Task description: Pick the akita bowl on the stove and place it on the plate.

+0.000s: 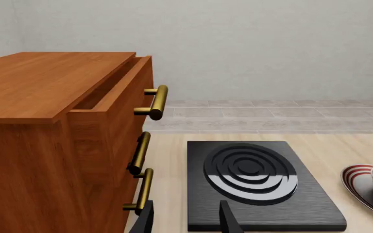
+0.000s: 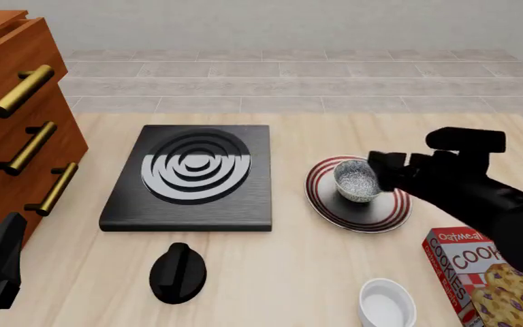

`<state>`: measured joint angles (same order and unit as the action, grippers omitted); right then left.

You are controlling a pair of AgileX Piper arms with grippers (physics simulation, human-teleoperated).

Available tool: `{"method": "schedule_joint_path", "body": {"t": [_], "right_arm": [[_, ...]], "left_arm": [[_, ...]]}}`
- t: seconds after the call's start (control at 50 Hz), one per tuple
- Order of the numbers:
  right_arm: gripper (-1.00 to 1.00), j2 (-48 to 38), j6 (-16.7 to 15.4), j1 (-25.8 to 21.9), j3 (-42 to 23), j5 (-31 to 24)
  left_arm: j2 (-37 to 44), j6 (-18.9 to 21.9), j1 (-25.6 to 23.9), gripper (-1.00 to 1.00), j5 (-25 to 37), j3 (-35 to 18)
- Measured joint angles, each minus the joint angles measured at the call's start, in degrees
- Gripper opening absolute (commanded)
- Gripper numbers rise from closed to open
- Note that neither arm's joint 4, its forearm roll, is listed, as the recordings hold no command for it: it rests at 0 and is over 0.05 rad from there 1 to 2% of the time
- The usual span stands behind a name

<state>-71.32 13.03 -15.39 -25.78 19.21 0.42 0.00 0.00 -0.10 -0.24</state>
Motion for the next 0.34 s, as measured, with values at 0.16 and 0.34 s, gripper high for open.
{"method": "schedule_joint_path", "body": {"t": [0.16,0.34], "right_arm": [[1.00,8.41,1.03,-2.48,4.03,1.15],[1.00,17.04,1.35,-4.17,8.29,2.76]], "left_arm": [[0.00,0.00,0.00,1.00,0.00,0.00],[0.00,0.00,0.00,1.00,0.00,0.00]]}}
